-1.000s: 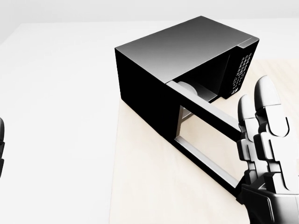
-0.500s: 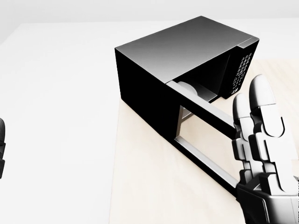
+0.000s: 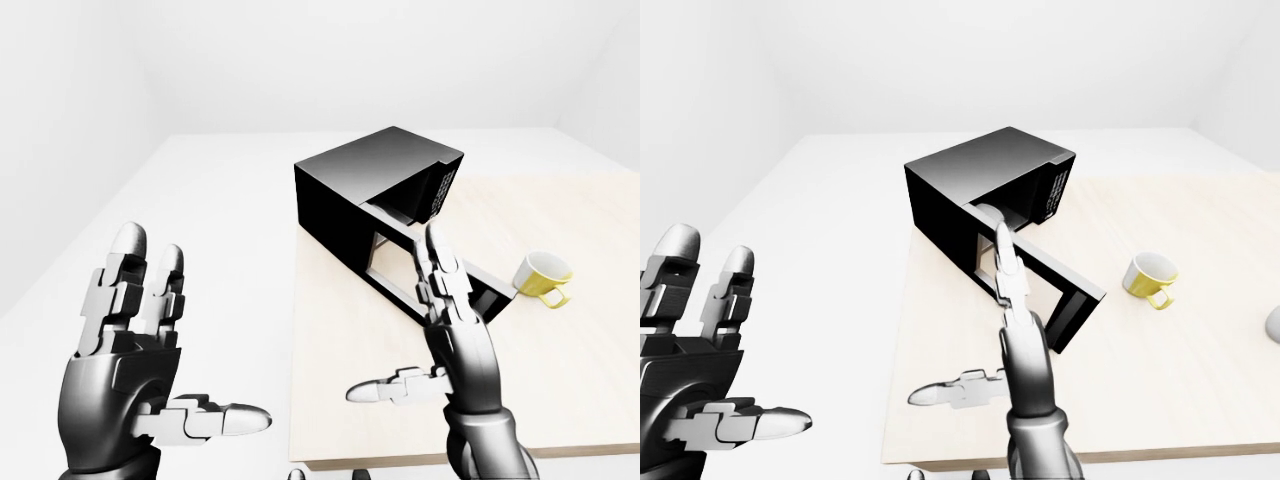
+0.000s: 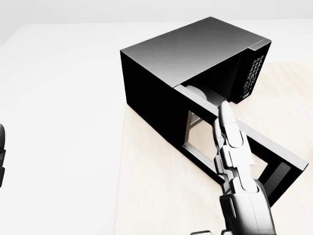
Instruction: Close the microwave.
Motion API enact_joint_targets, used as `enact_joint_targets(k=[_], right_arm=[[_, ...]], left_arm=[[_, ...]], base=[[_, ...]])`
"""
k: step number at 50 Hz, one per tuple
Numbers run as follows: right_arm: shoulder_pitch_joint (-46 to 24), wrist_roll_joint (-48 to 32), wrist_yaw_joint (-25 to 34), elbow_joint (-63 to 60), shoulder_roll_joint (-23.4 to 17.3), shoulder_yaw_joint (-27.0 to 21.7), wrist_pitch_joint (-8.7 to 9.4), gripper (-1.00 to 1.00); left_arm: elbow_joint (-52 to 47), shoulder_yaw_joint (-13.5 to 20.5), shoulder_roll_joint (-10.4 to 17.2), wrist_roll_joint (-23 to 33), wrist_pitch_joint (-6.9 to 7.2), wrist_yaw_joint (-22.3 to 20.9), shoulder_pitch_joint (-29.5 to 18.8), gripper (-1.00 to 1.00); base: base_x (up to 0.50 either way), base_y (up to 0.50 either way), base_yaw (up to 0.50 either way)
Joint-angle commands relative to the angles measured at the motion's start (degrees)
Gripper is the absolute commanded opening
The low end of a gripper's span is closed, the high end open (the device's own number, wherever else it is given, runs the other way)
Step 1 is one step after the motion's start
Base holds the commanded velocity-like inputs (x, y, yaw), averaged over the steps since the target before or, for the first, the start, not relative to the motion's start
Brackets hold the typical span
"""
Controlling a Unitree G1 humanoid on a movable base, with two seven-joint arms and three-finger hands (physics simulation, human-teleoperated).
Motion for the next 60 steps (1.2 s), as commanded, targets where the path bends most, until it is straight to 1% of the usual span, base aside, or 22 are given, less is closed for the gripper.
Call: enact_joint_targets(k=[1,9,13,15,16,17,18,19,20,26,37,47,51,57,60], right_arm=[[-1.2,-0.2,-1.6,6.9,-0.3,1.4,0.00,1.00],[-3.1,0.2,-1.7,15.0,1.1,0.4,0.00,1.00],[-4.7,0.4,-1.3,20.1,2.3,-0.8,-0.17,1.00],[-5.4,0.2,-1.3,22.5,2.9,-1.5,-1.25,1.00],[-6.0,0.3,-1.3,24.7,3.3,-1.8,-2.08,1.00],[-6.0,0.1,-1.1,24.9,3.5,-2.0,-2.22,1.00],[-6.6,0.2,-1.1,26.8,3.8,-2.3,-3.12,1.00],[-6.7,0.3,-0.8,27.6,4.1,-2.5,-3.42,1.00],[-7.1,0.1,-0.9,28.9,4.3,-2.8,-4.09,1.00],[-8.6,0.1,-0.3,33.5,5.7,-4.4,-5.77,1.00],[-9.3,-0.3,0.1,36.1,6.6,-5.2,-6.80,1.00],[-9.1,-0.5,0.0,35.9,6.7,-5.3,-6.66,1.00],[-9.2,-0.5,0.0,35.6,6.7,-5.3,-6.36,1.00],[-9.9,-0.6,-0.3,37.3,7.0,-5.7,-7.18,1.00],[-9.9,-0.6,-0.2,37.1,7.0,-5.8,-6.99,1.00]], left_arm=[[0.0,-0.1,0.3,-0.1,0.00,0.2,0.1,1.00],[0.0,0.0,0.3,-0.3,0.00,0.2,0.2,1.00],[0.0,0.0,0.2,-0.2,0.00,0.1,0.0,1.00],[0.0,0.1,-0.2,0.0,0.00,-0.2,-0.1,1.00],[0.0,0.1,-0.3,0.1,0.00,-0.3,-0.1,1.00],[0.0,0.1,-0.4,0.2,0.00,-0.4,-0.1,1.00],[0.0,0.0,-0.4,0.3,0.00,-0.5,0.0,1.00],[0.0,-0.1,-0.4,0.3,0.00,-0.5,0.1,1.00],[0.0,-0.1,-0.4,0.3,0.00,-0.5,0.1,1.00],[0.0,-0.2,-0.5,0.6,0.00,-0.6,0.1,1.00],[0.0,-0.6,-0.3,0.7,0.00,-0.3,0.2,1.00],[0.0,-0.7,0.4,0.4,0.00,0.3,0.2,1.00],[0.0,-0.8,0.1,0.8,0.00,0.1,0.1,1.00],[0.0,-0.7,-0.3,0.9,0.00,-0.3,0.0,1.00],[0.0,-0.8,-0.7,1.3,0.00,-0.6,-0.2,1.00]], base=[[0.00,0.00,0.00],[0.00,0.00,0.00],[0.00,0.00,0.00],[0.00,0.00,0.00],[0.00,0.00,0.00],[0.00,0.00,0.00],[0.00,0.00,0.00],[0.00,0.00,0.00],[0.00,0.00,0.00],[0.00,0.00,0.00],[0.00,0.00,0.00],[0.00,0.00,0.00],[0.00,0.00,0.00],[0.00,0.00,0.00],[0.00,0.00,0.00]])
